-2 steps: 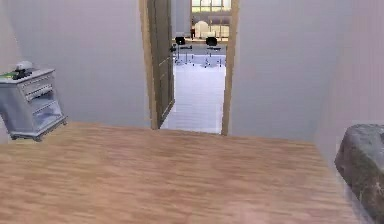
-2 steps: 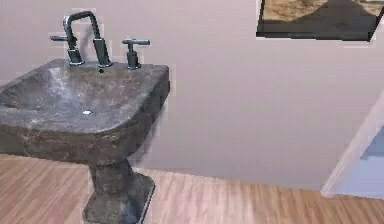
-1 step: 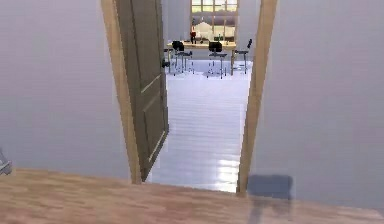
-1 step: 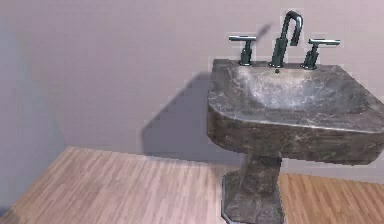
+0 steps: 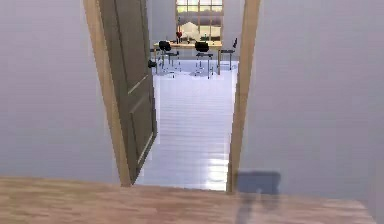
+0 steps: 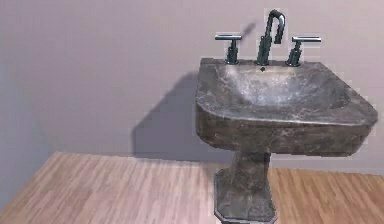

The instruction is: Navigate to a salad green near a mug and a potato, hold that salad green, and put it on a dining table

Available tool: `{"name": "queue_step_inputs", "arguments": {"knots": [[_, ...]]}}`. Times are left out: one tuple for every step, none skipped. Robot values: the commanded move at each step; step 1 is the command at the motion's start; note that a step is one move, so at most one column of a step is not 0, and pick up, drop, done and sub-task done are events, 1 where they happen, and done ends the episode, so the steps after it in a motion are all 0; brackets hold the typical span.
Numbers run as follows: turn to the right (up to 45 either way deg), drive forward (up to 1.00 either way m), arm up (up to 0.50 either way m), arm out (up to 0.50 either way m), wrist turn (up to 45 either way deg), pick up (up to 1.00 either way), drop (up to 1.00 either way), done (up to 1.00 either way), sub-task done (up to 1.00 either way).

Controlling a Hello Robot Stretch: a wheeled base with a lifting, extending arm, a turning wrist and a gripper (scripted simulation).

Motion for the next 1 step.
{"name": "queue_step_inputs", "arguments": {"knots": [[0.0, 1.0, 0.0, 0.0, 0.0, 0.0, 0.0, 0.0, 0.0]]}}
